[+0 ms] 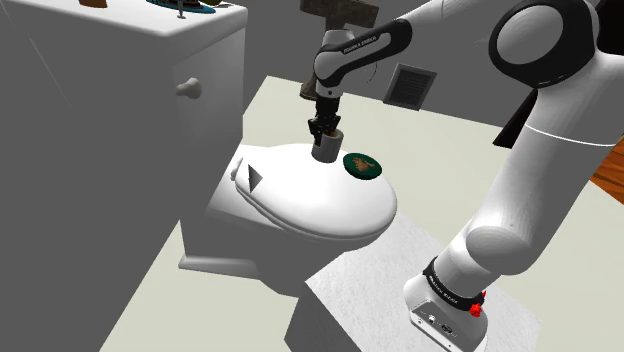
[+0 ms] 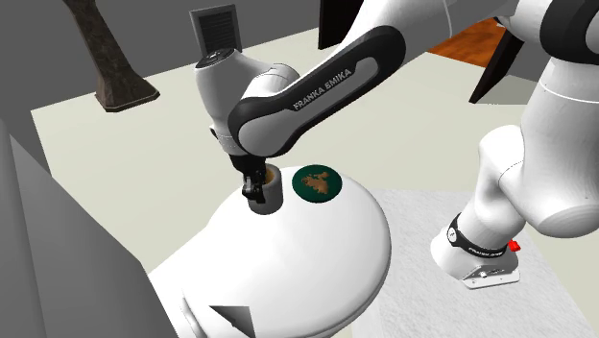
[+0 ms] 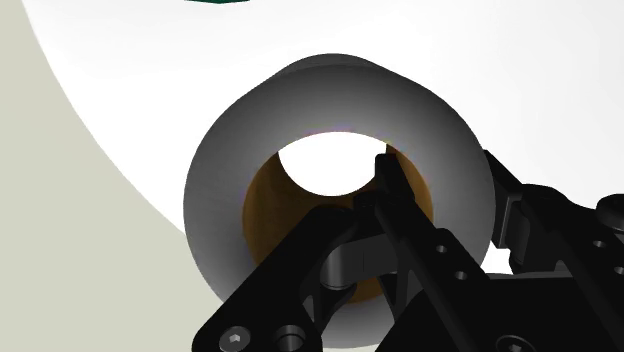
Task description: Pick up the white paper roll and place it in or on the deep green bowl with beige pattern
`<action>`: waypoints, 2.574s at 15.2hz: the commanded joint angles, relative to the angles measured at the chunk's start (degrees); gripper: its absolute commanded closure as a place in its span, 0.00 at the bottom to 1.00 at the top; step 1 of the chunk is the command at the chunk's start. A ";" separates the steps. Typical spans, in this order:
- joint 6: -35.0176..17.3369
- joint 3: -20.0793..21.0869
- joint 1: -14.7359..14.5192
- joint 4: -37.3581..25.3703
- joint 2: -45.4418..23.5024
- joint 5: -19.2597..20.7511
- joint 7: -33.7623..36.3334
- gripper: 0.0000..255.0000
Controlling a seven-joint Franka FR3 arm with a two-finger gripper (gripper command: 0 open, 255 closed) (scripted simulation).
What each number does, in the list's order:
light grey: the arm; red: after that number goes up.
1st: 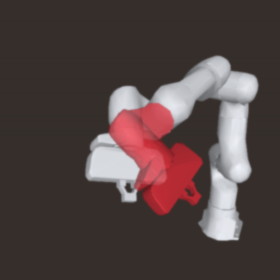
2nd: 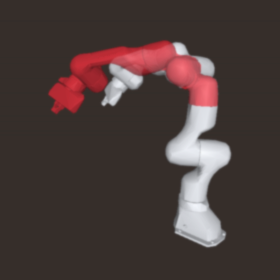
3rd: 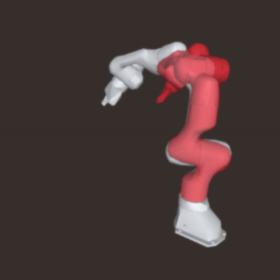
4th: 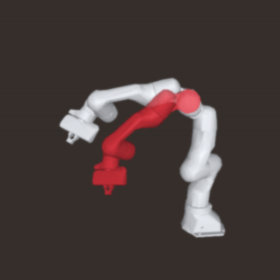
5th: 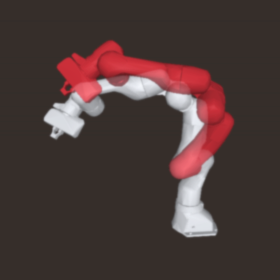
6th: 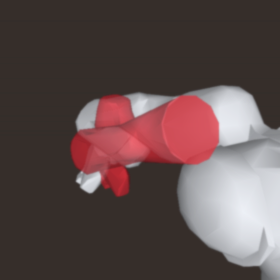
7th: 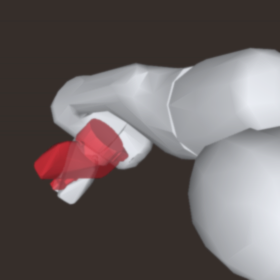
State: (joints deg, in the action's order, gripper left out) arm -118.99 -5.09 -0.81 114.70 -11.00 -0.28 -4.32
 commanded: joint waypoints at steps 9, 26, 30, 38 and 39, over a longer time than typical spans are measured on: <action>4.21 -0.04 -0.04 -2.18 2.03 0.21 0.10 1.00; 16.53 -0.07 -0.11 -10.87 5.67 0.54 0.23 1.00; 16.16 -0.65 0.43 -3.90 12.30 1.29 -0.67 1.00; 18.34 -2.62 2.67 12.32 30.90 4.24 -3.60 1.00; 17.56 -2.64 2.69 13.01 30.81 4.25 -3.59 1.00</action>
State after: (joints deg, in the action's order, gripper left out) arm -100.95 -7.62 1.71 125.71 18.26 3.70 -7.77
